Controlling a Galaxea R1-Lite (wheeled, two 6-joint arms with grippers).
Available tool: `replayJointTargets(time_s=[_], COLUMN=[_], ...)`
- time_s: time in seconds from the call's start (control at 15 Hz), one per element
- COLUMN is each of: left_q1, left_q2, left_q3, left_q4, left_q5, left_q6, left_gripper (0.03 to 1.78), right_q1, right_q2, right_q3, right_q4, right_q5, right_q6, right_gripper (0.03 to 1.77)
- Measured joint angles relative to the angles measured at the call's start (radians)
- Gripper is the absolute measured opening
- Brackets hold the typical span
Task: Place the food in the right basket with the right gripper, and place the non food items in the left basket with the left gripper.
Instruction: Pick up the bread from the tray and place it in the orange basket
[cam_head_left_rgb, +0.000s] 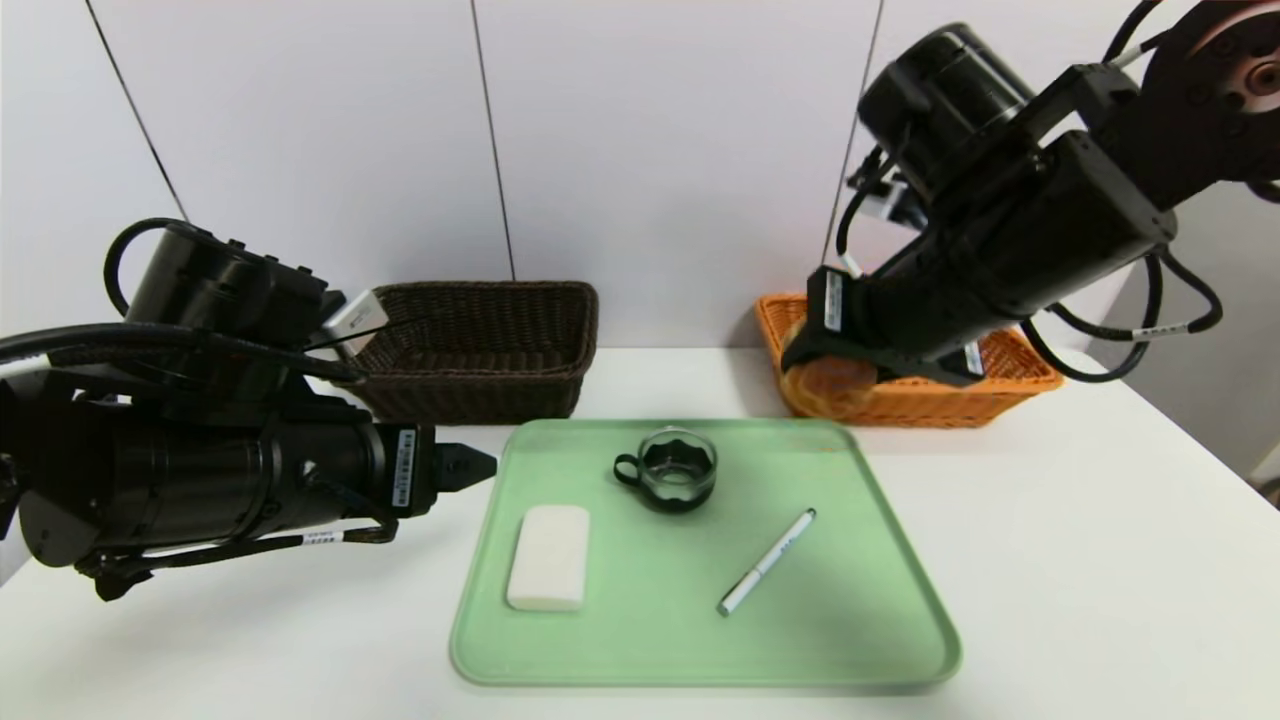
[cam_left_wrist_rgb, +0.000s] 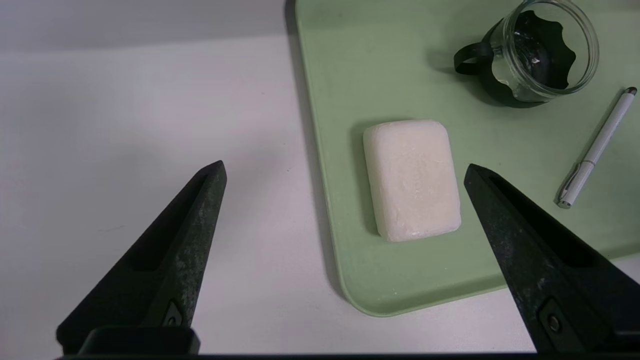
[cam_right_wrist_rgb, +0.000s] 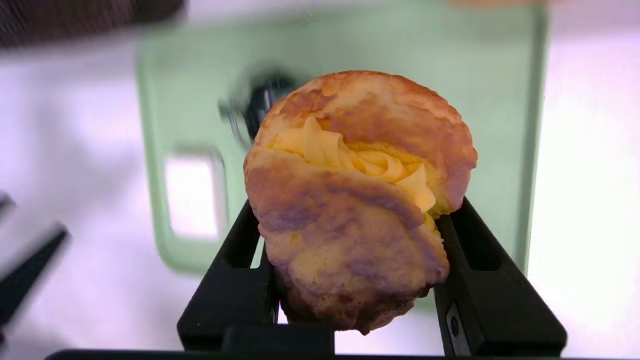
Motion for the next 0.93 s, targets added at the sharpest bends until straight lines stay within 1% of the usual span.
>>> replayJointTargets(time_s=[0.2, 0.27, 0.33, 0.53, 0.8, 0.93], left_q1=[-0.009, -0.016, -0.021, -0.026, -0.026, -0.026], left_q2=[-0.001, -0.001, -0.001, -0.004, -0.006, -0.001], left_q3=[-0.001, -0.001, -0.001, -0.002, 0.0, -0.003], left_q4=[0.0, 0.0, 0.0, 0.0, 0.0, -0.002], left_q5=[0.0, 0.0, 0.001, 0.001, -0.001, -0.002], left_q6=[0.001, 0.001, 0.001, 0.001, 0.002, 0.005], left_gripper=[1.69, 1.69, 1.69, 1.69, 1.69, 1.69], right_q1=[-0.061, -0.081, -0.101, -0.155, -0.224, -0.254], right_q2=[0.039, 0.064, 0.089, 0.163, 0.247, 0.277], right_q3=[-0.003, -0.003, -0.002, -0.002, -0.003, -0.003], right_q4=[-0.223, -0.273, -0.301, -0.319, -0.428, -0.446], right_q5=[-0.161, -0.202, -0.219, -0.223, -0.219, -0.219], right_q6=[0.002, 0.002, 0.0, -0.001, -0.009, -0.007], right_gripper=[0.82, 0.82, 0.82, 0.82, 0.82, 0.82])
